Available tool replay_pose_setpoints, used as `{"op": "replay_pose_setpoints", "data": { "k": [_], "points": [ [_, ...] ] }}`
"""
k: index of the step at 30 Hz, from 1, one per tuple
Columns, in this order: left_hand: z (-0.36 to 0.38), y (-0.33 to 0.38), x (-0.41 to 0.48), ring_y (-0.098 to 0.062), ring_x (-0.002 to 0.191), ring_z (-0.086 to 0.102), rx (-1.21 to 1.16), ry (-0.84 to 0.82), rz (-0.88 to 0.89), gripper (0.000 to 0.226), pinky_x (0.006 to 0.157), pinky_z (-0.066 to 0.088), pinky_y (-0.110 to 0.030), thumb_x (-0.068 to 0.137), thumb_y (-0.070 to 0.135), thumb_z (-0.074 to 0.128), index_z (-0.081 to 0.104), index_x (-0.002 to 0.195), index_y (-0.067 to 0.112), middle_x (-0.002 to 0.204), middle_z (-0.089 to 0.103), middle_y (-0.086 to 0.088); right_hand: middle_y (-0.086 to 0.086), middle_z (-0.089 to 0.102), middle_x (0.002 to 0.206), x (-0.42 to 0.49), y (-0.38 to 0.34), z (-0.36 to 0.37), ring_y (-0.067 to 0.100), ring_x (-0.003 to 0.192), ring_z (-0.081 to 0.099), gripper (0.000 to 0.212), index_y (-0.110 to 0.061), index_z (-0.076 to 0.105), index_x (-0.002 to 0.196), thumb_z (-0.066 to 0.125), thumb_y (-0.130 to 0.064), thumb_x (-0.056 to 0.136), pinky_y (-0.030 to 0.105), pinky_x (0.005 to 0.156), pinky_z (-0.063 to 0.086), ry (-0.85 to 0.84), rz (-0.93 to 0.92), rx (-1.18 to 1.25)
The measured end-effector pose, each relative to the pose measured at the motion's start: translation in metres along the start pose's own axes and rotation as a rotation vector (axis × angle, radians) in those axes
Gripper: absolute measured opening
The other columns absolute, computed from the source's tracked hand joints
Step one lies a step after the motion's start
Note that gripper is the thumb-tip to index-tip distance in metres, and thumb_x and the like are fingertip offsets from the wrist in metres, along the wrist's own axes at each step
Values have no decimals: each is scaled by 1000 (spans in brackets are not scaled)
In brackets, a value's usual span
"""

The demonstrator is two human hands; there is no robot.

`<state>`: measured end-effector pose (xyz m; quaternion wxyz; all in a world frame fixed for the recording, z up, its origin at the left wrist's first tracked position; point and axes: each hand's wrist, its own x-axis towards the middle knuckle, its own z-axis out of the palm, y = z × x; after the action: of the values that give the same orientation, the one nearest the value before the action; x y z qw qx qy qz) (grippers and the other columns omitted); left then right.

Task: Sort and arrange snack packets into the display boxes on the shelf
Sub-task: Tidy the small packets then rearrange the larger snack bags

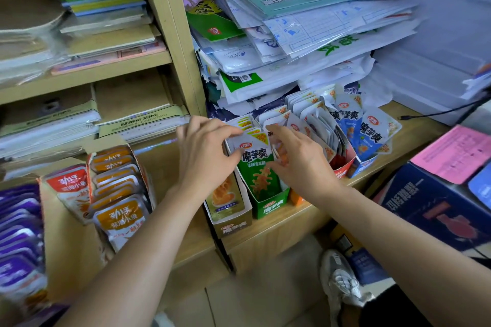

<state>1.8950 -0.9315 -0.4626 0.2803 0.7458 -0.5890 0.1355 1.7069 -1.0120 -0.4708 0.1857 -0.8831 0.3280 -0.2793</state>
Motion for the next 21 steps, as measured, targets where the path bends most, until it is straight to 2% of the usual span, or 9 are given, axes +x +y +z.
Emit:
{"op": "replay_pose_setpoints", "data": {
  "k": [3, 4, 5, 7, 8, 10, 13, 17, 21],
  "points": [
    [0, 4, 3, -18, 99, 49, 1, 46, -15, 17, 78, 16, -31, 82, 37, 79, 76, 99, 34, 93, 71, 17, 2, 68, 116, -21, -6, -6, 22, 108, 59, 48, -11, 64, 127, 76, -32, 85, 37, 94, 49, -29, -178, -94],
    [0, 3, 4, -17, 97, 49, -11, 53, -25, 13, 77, 16, -31, 84, 35, 78, 77, 97, 34, 90, 71, 17, -1, 68, 118, -27, -8, -7, 21, 115, 56, 48, -13, 67, 123, 68, -47, 88, 38, 99, 45, -96, -252, -179],
    [0, 3, 5, -17, 95, 49, -25, 58, -32, 9, 77, 17, -32, 85, 34, 76, 77, 94, 34, 86, 71, 18, -4, 66, 124, -32, -9, -6, 21, 124, 51, 58, -17, 67, 124, 56, -62, 89, 41, 105, 39, -208, -288, -275],
    [0, 2, 7, -15, 91, 48, -46, 61, -35, 6, 76, 18, -32, 86, 31, 75, 77, 91, 34, 80, 69, 18, -5, 53, 144, -39, -9, 0, 22, 144, 31, 81, -21, 54, 140, 35, -80, 86, 54, 117, 23, -437, -288, -435],
    [1, 2, 7, -15, 90, 46, -54, 56, -36, 6, 77, 18, -33, 86, 30, 75, 77, 90, 34, 78, 69, 18, -3, 45, 152, -41, -7, 3, 23, 150, 22, 87, -22, 44, 147, 32, -82, 85, 59, 119, 14, -491, -283, -486],
    [1, 2, 8, -13, 89, 44, -73, 41, -34, 7, 78, 18, -33, 88, 29, 74, 77, 91, 34, 77, 68, 17, -1, 34, 160, -40, -7, 8, 23, 152, 17, 91, -22, 31, 154, 36, -81, 85, 60, 119, 2, -510, -283, -523],
    [1, 0, 8, -13, 91, 47, -91, 49, -25, 7, 79, 20, -35, 90, 31, 71, 76, 94, 34, 80, 68, 18, 3, 23, 165, -36, -11, 10, 23, 151, 24, 91, -24, 22, 157, 44, -77, 87, 58, 120, 4, -530, -252, -496],
    [-3, 0, 7, -15, 94, 50, -80, 87, -9, 8, 77, 18, -35, 91, 35, 69, 75, 94, 32, 85, 70, 18, 3, 9, 168, -36, -13, 12, 28, 150, 26, 88, -26, 18, 158, 47, -72, 89, 52, 116, 21, -558, -216, -447],
    [-4, -4, 4, -21, 99, 49, -31, 59, 21, 11, 77, 16, -33, 94, 34, 67, 77, 100, 34, 98, 71, 14, 0, 17, 167, -34, -12, 12, 25, 147, 29, 80, -27, 31, 155, 50, -69, 89, 46, 113, 29, -566, -205, -394]
  ]
}}
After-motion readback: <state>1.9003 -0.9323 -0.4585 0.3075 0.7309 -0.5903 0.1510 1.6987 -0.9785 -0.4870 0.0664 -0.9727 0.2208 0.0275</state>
